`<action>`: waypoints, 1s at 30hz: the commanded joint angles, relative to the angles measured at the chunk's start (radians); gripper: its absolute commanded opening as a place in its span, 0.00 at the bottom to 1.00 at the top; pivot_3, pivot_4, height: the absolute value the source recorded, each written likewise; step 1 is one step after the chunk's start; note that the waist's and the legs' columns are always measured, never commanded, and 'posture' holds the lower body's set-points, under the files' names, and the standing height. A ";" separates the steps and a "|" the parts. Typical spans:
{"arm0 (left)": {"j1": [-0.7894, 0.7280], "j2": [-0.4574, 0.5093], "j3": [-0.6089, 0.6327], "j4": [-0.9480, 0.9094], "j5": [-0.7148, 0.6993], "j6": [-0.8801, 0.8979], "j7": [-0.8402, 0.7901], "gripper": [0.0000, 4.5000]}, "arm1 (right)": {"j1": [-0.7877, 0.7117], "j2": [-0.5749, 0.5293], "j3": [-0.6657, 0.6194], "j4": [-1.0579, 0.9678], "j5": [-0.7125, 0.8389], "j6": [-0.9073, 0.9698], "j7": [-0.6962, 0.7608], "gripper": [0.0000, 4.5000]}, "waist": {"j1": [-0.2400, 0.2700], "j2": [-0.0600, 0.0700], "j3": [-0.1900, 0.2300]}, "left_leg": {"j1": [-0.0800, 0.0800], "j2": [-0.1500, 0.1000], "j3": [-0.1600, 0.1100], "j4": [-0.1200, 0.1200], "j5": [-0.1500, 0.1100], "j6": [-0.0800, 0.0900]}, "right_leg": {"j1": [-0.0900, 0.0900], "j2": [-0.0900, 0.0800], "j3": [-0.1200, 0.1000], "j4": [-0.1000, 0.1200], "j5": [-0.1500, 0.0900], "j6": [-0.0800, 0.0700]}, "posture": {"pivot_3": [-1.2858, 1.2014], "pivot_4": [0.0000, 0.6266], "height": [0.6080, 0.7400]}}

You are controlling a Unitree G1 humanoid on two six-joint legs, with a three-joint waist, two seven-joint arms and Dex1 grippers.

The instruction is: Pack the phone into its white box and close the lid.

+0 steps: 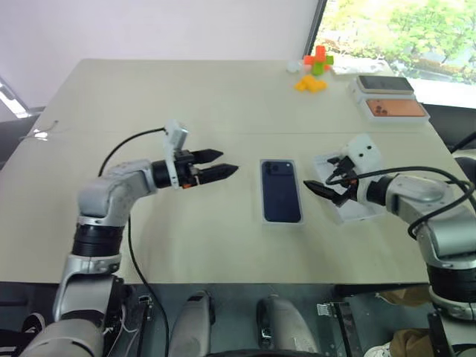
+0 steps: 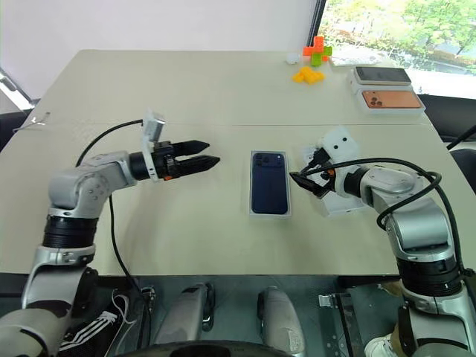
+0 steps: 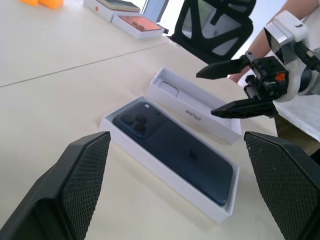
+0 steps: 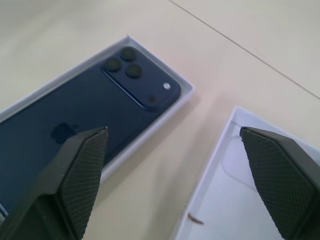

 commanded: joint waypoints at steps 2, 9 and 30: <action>-0.010 0.039 0.030 0.008 -0.023 -0.047 -0.074 1.00 | -0.009 0.000 0.038 -0.063 -0.052 0.160 -0.126 0.99 | 0.000 0.000 0.000 | -0.001 0.000 0.000 0.000 0.000 0.000 | -0.001 0.000 0.000 0.000 0.000 0.000 | 0.52 0.24 1.00; 0.020 0.098 0.068 0.002 -0.036 -0.130 -0.192 1.00 | -0.031 0.094 0.051 -0.090 -0.075 0.358 -0.278 0.99 | -0.004 0.000 0.000 | -0.002 0.000 0.000 0.000 0.000 0.000 | -0.003 0.000 0.000 0.000 0.000 0.000 | 0.52 0.24 1.00; 0.110 0.185 0.074 -0.044 -0.039 -0.279 -0.302 1.00 | -0.055 0.191 0.049 -0.064 -0.085 0.423 -0.389 0.01 | -0.022 0.000 0.000 | -0.003 0.001 0.000 -0.001 0.000 0.002 | -0.004 0.000 0.002 0.000 0.000 0.000 | 0.52 0.24 1.00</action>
